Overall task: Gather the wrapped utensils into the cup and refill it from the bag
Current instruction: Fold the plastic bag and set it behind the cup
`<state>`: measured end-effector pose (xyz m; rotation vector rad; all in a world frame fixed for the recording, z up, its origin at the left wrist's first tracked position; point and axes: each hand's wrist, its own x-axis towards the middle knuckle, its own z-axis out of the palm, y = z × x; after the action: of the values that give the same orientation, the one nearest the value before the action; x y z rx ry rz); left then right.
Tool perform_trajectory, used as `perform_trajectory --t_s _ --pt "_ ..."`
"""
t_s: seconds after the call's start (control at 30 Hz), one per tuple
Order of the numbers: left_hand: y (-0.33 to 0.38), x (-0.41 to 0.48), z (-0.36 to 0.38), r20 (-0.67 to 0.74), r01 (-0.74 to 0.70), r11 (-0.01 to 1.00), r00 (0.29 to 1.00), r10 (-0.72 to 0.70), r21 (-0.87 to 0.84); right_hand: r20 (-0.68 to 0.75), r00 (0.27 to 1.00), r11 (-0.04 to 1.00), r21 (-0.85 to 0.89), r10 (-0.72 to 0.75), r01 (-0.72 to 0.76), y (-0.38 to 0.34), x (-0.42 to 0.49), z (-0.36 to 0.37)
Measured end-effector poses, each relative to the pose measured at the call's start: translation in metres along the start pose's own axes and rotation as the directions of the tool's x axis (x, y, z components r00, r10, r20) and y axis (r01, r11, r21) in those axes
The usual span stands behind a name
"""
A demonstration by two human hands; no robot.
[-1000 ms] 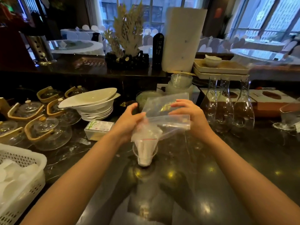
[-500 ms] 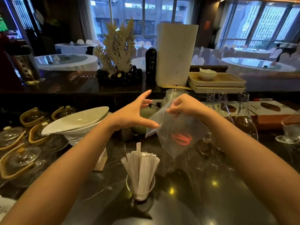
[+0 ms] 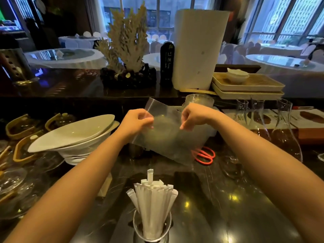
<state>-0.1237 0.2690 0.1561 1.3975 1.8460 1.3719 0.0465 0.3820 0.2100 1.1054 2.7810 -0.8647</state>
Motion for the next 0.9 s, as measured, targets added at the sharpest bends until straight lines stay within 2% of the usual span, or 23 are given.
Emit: perform_trajectory --t_s 0.1,0.23,0.3,0.47,0.63,0.73,0.8,0.83,0.9 --pt "-0.037 -0.005 -0.001 0.032 0.105 0.986 0.994 -0.102 -0.131 0.002 0.998 0.998 0.027 0.06 -0.061 0.025 0.014 0.021" --pt "-0.09 -0.019 0.009 -0.058 0.276 0.946 0.955 -0.289 -0.167 -0.056 0.983 0.93 0.335 0.177 -0.149 0.056 0.035 0.065" --pt "-0.114 -0.029 0.018 -0.14 0.336 0.937 0.928 -0.347 -0.094 -0.106 0.963 0.892 0.414 0.247 -0.183 0.068 0.044 0.091" --pt "-0.151 -0.061 0.041 -0.226 0.4 0.9 0.906 -0.359 0.175 -0.237 0.917 0.867 0.463 0.321 -0.184 0.085 0.05 0.153" --pt "-0.17 -0.103 0.054 -0.109 0.391 0.853 0.92 -0.377 0.346 -0.26 0.95 0.981 0.13 0.172 -0.143 0.097 0.037 0.213" --pt "-0.177 -0.118 0.056 -0.044 0.327 0.705 0.921 -0.388 0.63 -0.24 0.965 0.992 -0.05 0.105 -0.12 0.097 0.03 0.23" --pt "-0.178 -0.12 0.056 -0.043 0.28 0.595 0.924 -0.381 0.753 -0.247 0.965 0.981 -0.142 0.092 -0.13 0.094 0.029 0.233" --pt "-0.18 -0.121 0.058 -0.067 0.271 0.585 0.936 -0.346 0.765 -0.263 0.962 0.966 -0.22 0.075 -0.136 0.093 0.028 0.234" --pt "-0.182 -0.124 0.061 -0.155 0.266 0.678 0.963 -0.222 0.685 -0.31 0.951 0.929 -0.345 0.02 -0.132 0.089 0.024 0.237"
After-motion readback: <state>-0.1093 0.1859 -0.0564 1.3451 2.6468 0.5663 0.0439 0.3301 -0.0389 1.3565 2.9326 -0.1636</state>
